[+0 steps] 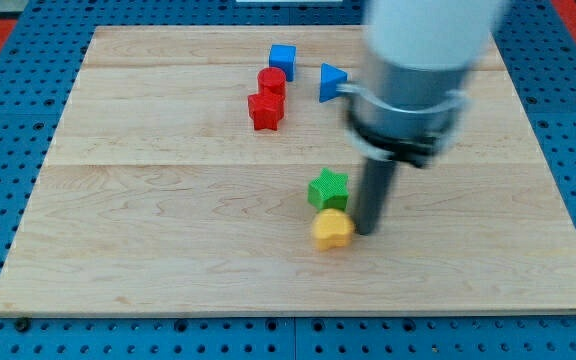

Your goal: Push the green star into the hexagon

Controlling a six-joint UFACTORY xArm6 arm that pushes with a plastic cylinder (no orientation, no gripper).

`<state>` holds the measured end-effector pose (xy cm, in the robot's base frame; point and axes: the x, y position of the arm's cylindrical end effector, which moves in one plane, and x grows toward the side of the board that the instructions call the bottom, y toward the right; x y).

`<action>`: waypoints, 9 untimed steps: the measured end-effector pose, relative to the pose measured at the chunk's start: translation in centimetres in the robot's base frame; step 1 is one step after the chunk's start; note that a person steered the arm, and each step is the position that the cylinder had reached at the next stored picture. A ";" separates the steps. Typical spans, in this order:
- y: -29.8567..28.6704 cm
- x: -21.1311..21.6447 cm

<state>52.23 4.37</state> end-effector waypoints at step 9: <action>7.5 -4.8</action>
<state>47.44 11.83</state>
